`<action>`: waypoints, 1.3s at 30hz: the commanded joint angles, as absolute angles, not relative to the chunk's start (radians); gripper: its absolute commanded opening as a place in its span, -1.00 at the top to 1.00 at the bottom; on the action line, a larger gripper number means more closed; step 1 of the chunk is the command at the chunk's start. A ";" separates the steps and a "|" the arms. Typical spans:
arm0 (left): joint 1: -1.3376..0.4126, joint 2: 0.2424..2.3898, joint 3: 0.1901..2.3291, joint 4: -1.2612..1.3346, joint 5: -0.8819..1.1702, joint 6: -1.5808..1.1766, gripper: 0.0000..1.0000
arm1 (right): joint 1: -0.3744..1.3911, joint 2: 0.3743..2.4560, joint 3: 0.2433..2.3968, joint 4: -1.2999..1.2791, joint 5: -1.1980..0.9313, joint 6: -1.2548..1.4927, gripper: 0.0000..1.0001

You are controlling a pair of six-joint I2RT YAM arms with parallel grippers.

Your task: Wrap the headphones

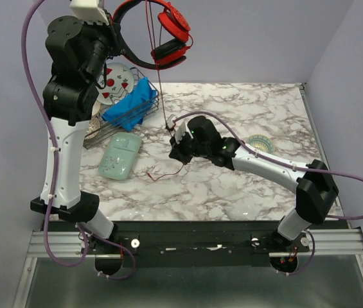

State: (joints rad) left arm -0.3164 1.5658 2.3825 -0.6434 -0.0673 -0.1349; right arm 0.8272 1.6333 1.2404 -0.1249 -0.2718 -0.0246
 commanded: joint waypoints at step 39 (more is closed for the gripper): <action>-0.692 1.207 1.256 -0.437 -0.037 0.563 1.00 | 0.666 1.422 1.629 -0.640 0.272 -0.345 0.99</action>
